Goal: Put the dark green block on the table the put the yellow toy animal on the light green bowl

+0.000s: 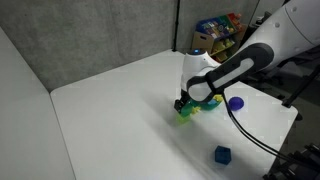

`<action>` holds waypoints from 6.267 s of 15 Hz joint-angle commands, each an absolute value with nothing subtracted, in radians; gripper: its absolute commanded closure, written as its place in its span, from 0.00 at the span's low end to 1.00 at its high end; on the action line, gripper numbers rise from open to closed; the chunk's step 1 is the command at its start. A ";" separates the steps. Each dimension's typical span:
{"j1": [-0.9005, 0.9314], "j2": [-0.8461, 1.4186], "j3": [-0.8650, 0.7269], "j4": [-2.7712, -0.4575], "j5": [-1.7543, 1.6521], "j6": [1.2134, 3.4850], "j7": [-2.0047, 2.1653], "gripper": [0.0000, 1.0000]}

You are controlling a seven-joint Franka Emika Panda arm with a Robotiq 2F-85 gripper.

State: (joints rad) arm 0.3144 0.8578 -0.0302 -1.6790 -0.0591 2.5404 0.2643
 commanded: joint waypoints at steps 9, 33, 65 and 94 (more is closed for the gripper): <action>0.299 0.748 -0.005 -1.749 -0.052 2.527 0.263 0.72; 0.270 0.611 0.062 -2.178 -0.024 2.676 0.245 0.74; 0.088 0.470 -0.019 -2.095 0.021 2.526 0.185 0.74; 0.143 0.591 -0.182 -2.063 -0.040 2.672 0.290 0.00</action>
State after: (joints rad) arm 0.1388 0.5732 -0.1567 -2.1292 -0.0128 2.7170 0.2439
